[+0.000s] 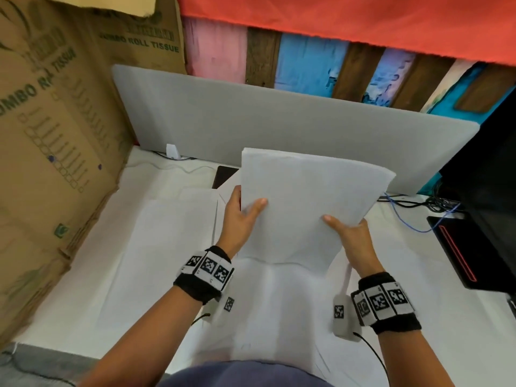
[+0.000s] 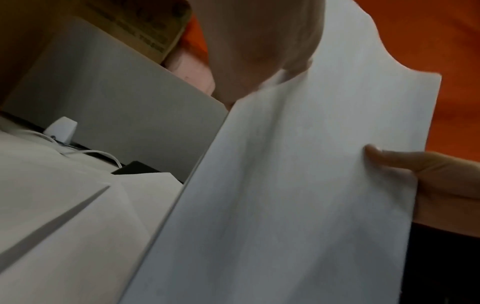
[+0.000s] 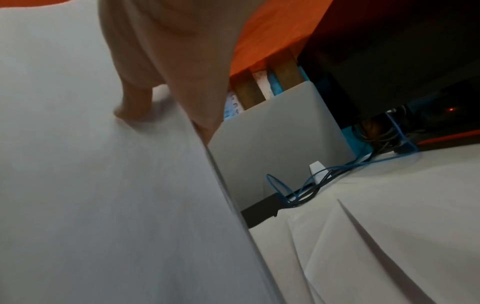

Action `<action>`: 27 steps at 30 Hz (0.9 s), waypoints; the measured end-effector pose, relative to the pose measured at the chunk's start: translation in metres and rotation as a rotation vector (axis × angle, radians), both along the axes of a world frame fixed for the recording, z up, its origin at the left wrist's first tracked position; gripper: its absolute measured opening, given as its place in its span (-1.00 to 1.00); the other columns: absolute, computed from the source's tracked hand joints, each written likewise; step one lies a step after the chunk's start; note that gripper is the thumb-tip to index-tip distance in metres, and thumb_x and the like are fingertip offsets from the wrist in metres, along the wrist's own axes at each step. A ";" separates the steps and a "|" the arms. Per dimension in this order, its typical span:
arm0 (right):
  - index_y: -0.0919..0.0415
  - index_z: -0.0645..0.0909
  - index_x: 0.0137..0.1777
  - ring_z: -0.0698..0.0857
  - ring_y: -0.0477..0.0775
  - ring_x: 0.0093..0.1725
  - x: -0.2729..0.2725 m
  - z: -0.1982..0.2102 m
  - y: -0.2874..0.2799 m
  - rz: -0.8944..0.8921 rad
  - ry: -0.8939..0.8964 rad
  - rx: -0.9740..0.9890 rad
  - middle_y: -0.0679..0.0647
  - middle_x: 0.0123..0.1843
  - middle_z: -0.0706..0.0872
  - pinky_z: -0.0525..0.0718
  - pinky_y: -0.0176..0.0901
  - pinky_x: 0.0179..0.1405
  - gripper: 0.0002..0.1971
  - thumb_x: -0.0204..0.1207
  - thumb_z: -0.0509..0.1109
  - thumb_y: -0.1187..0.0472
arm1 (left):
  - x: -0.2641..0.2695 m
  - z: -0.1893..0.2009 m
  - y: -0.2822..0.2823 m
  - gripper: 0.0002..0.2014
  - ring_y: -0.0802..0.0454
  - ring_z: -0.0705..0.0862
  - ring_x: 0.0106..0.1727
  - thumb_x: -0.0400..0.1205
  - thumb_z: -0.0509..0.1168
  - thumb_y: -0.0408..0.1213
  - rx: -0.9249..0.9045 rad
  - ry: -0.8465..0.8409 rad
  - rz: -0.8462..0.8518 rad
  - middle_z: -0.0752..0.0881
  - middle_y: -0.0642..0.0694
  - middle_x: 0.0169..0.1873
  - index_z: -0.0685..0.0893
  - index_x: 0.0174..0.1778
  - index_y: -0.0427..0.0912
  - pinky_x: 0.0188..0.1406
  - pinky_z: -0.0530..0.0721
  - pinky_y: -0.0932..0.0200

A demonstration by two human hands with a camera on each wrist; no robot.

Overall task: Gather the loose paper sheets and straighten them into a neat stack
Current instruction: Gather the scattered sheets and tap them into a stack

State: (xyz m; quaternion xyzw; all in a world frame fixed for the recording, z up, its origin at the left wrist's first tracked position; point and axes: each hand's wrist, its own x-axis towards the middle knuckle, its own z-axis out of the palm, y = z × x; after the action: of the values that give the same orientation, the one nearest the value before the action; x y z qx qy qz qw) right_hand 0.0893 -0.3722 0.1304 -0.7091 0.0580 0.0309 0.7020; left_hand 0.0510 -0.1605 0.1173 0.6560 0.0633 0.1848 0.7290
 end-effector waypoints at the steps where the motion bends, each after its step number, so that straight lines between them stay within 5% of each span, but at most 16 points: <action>1: 0.15 0.60 0.03 0.75 -0.11 -0.16 0.000 -0.002 -0.001 0.022 -0.010 0.013 -0.03 -0.07 0.72 0.70 -0.46 -0.28 -0.74 0.40 0.47 0.41 | 0.000 0.000 0.001 -0.66 0.48 0.65 0.07 0.59 0.31 -0.36 -0.003 -0.006 0.000 0.62 0.20 0.11 0.45 0.14 0.17 0.06 0.61 0.46; 4: 0.12 0.57 0.08 0.70 -0.07 -0.11 -0.007 -0.022 0.003 0.105 0.069 -0.098 0.11 0.06 0.72 0.69 -0.27 -0.09 -0.71 0.41 0.47 0.39 | -0.002 -0.022 0.003 -0.62 0.33 0.62 0.19 0.61 0.28 -0.26 0.090 0.119 -0.106 0.62 0.04 0.24 0.40 0.34 0.02 0.25 0.56 0.33; 8: 0.38 0.52 0.28 0.65 0.19 0.04 -0.006 -0.034 -0.007 -0.028 0.046 -0.209 0.22 0.09 0.64 0.63 -0.15 -0.05 -0.66 0.52 0.38 0.32 | -0.011 -0.066 0.037 -0.41 0.01 0.46 0.40 0.56 0.36 -0.15 0.416 0.409 -0.248 0.48 -0.14 0.38 0.30 0.46 -0.17 0.41 0.47 0.20; 10: 0.45 0.54 0.26 0.66 0.25 0.00 0.001 -0.027 -0.023 -0.082 0.004 -0.235 0.24 0.06 0.65 0.65 -0.33 -0.24 -0.67 0.55 0.35 0.30 | -0.019 -0.086 0.073 -0.32 -0.17 0.36 0.48 0.51 0.40 -0.09 0.618 0.588 -0.136 0.40 -0.21 0.44 0.27 0.51 -0.13 0.47 0.37 -0.08; 12: 0.48 0.53 0.27 0.62 0.10 -0.20 0.006 -0.018 -0.036 -0.120 -0.013 -0.234 0.24 0.04 0.62 0.60 -0.51 -0.43 -0.67 0.56 0.33 0.31 | -0.032 -0.099 0.114 -0.21 -0.28 0.28 0.51 0.46 0.43 -0.02 0.761 0.831 0.061 0.32 -0.27 0.49 0.22 0.54 -0.12 0.46 0.32 -0.21; 17: 0.43 0.53 0.23 0.54 0.10 -0.27 0.012 -0.016 -0.043 -0.138 -0.035 -0.258 0.24 -0.01 0.57 0.55 -0.49 -0.53 -0.74 0.58 0.30 0.34 | -0.073 -0.123 0.183 0.04 -0.35 0.23 0.49 0.31 0.42 0.28 0.873 1.278 0.250 0.26 -0.34 0.47 0.09 0.54 -0.17 0.45 0.29 -0.29; 21: 0.49 0.51 0.27 0.55 -0.01 -0.27 0.010 -0.024 -0.031 -0.111 -0.004 -0.254 0.24 0.02 0.58 0.51 -0.26 -0.32 -0.67 0.57 0.31 0.31 | -0.082 -0.124 0.190 0.08 -0.35 0.26 0.48 0.30 0.47 0.23 0.863 1.306 0.326 0.27 -0.37 0.47 0.04 0.54 -0.23 0.41 0.34 -0.27; 24: 0.50 0.51 0.28 0.58 0.13 -0.20 0.011 -0.027 -0.022 -0.089 0.010 -0.246 0.24 0.01 0.59 0.52 -0.24 -0.29 -0.66 0.57 0.31 0.31 | -0.078 -0.120 0.189 0.05 -0.39 0.31 0.48 0.38 0.51 -0.04 0.696 1.146 0.315 0.29 -0.41 0.48 -0.04 0.58 -0.29 0.42 0.39 -0.26; 27: 0.49 0.52 0.27 0.58 0.02 -0.26 0.013 -0.029 -0.020 -0.086 0.027 -0.242 0.16 -0.15 0.63 0.56 -0.28 -0.31 -0.67 0.57 0.32 0.30 | -0.076 -0.120 0.183 -0.11 -0.35 0.47 0.40 0.43 0.49 -0.20 0.542 1.016 0.274 0.45 -0.40 0.41 0.10 0.55 -0.32 0.35 0.49 -0.18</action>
State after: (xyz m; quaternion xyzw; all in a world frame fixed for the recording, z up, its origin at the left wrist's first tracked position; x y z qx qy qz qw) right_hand 0.1022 -0.3918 0.1018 -0.7849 0.1012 0.0029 0.6113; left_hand -0.0251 0.0221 -0.0022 0.8109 0.4392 -0.0507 0.3833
